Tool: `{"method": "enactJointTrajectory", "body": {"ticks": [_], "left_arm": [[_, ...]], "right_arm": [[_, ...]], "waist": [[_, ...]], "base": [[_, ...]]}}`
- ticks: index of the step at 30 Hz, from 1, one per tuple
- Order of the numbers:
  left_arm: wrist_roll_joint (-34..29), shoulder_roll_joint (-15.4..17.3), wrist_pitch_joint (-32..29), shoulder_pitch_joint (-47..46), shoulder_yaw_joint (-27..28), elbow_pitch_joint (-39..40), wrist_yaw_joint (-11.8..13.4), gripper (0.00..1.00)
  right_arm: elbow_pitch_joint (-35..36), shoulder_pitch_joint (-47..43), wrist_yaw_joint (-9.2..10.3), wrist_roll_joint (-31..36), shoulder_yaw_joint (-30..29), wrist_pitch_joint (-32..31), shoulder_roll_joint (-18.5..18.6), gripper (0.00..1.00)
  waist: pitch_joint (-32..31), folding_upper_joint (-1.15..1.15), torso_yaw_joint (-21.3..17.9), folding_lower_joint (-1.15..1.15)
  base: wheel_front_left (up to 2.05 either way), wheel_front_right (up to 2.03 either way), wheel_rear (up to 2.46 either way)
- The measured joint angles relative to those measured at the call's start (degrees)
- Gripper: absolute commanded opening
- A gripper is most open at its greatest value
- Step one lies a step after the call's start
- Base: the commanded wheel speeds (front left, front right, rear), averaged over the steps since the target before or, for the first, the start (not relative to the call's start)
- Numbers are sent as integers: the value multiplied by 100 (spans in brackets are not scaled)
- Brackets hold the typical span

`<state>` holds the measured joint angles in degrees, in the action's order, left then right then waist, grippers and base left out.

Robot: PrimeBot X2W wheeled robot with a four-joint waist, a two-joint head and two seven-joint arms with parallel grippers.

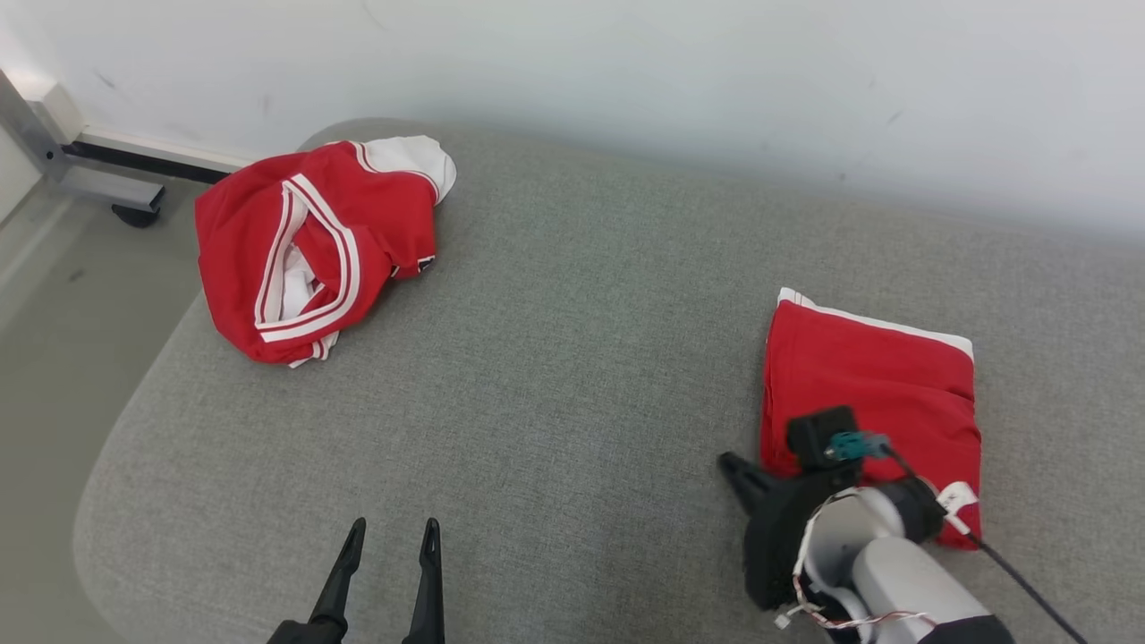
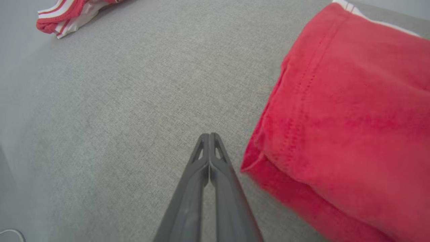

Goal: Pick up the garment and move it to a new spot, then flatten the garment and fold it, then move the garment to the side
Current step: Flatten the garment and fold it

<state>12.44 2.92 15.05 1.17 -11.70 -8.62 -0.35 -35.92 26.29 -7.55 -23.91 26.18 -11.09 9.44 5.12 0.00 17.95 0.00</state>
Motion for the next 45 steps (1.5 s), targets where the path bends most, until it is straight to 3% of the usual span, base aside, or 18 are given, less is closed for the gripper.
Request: {"method": "enactJointTrajectory", "body": {"ticks": [7,8,9,10,16,26,32,45], "left_arm": [[-18,-1,0,68,41,3,1,100],[-19,-1,0,94,59,5,2,100],[-21,-1,0,114,78,9,10,100],[-25,-1,0,135,107,13,21,100],[-38,0,0,336,370,42,35,100],[-26,-1,0,502,825,182,75,100],[-3,0,0,546,1051,288,63,100],[-122,-1,0,521,1411,226,-275,100]], "right_arm": [[303,-63,0,-396,543,135,-24,0],[405,-81,0,-442,598,210,-14,18],[497,-113,0,-487,632,272,-4,82],[601,-162,0,-532,645,364,8,100],[1171,-666,0,-569,261,917,65,100],[2284,-1995,0,256,-1526,1965,-240,100],[2922,-2561,0,958,-2240,2381,-391,100],[2580,-2941,0,1171,-2587,2462,-342,100]], "waist": [[-109,0,-75,0],[-129,0,-98,0],[-152,0,-120,0],[-176,0,-147,0],[-354,0,-369,0],[-602,0,-936,-1],[-677,0,-1290,-1],[-775,0,-1973,0]], "base": [[0,0,0],[0,0,0],[0,0,0],[0,0,0],[0,0,0],[0,0,0],[0,0,0],[0,0,0]]}}
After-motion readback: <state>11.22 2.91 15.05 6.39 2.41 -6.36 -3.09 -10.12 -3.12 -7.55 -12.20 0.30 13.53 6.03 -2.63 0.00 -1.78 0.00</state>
